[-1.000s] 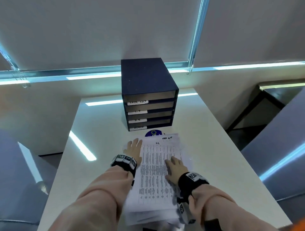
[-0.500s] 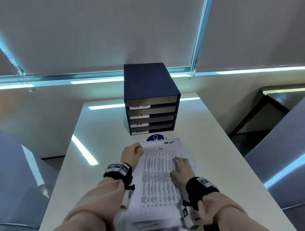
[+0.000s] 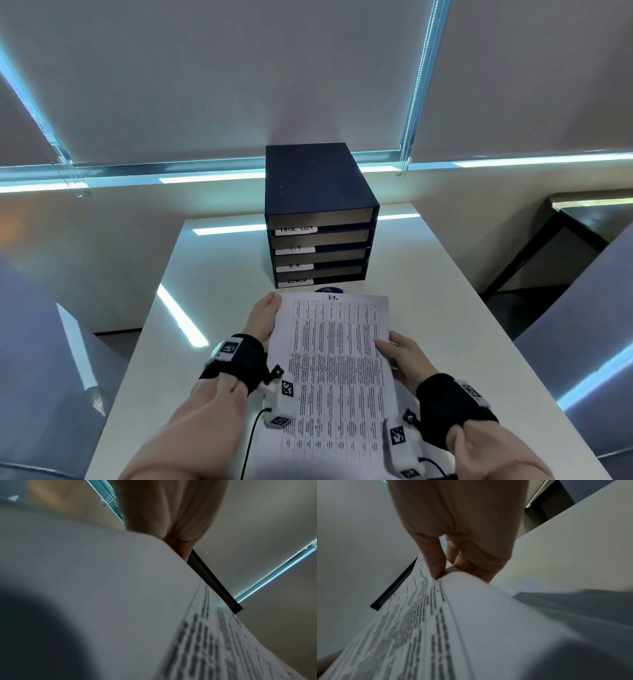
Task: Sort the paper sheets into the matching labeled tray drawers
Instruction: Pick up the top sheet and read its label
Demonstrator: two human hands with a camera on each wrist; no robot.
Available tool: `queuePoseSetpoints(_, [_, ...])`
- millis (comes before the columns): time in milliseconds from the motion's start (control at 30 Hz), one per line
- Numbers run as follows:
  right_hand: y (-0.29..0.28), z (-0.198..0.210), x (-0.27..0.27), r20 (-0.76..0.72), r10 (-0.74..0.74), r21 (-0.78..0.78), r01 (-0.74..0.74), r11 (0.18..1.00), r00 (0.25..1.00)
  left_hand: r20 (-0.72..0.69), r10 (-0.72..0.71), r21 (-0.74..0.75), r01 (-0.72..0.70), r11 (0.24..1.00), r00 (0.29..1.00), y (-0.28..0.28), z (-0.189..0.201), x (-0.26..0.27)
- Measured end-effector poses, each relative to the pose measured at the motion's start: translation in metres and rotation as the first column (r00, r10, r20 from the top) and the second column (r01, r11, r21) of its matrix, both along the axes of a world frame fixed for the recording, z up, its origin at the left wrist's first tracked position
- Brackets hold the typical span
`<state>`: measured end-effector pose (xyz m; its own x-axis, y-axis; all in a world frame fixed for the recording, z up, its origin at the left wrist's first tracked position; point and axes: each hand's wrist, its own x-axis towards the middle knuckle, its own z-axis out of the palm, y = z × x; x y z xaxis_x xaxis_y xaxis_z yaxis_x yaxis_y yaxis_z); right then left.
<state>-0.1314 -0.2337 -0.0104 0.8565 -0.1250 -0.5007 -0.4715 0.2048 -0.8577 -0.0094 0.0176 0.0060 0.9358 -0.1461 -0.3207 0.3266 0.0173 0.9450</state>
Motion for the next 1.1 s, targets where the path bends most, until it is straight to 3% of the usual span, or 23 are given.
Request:
queuePoseSetpoints(300, [-0.003, 0.002, -0.014, 0.021, -0.062, 0.100, 0.060, 0.993, 0.998, -0.035, 0.025, 0.081, -0.022, 0.996, 0.999, -0.004, 0.000, -0.006])
queuePoseSetpoints(500, [0.007, -0.038, -0.022, -0.063, 0.005, 0.070, -0.001, 0.998, 0.998, -0.035, 0.118, 0.107, -0.114, 0.988, 0.992, -0.005, 0.004, 0.014])
queuePoseSetpoints(700, [0.001, 0.023, 0.045, -0.043, -0.058, 0.030, 0.059, 0.998, 0.997, -0.137, -0.070, 0.214, 0.099, 0.972, 0.988, -0.003, 0.014, 0.016])
queuePoseSetpoints(867, [-0.019, 0.012, 0.130, -0.126, -0.080, -0.097, 0.068, 0.993, 0.989, -0.210, -0.148, 0.093, 0.170, 0.981, 0.966, 0.001, 0.001, 0.016])
queuePoseSetpoints(933, [-0.022, 0.011, 0.160, -0.160, -0.023, -0.131, 0.002, 0.991, 0.987, -0.243, -0.169, 0.044, 0.185, 0.982, 0.955, 0.001, 0.000, 0.018])
queuePoseSetpoints(1000, [-0.017, 0.034, 0.177, -0.141, 0.025, -0.204, -0.053, 0.978, 0.990, -0.276, -0.181, -0.006, 0.187, 0.982, 0.944, -0.003, -0.001, 0.025])
queuePoseSetpoints(1100, [-0.016, 0.053, 0.177, -0.155, 0.068, -0.249, -0.106, 0.963, 0.985, -0.265, -0.062, -0.006, 0.063, 0.998, 0.962, -0.008, -0.013, 0.043])
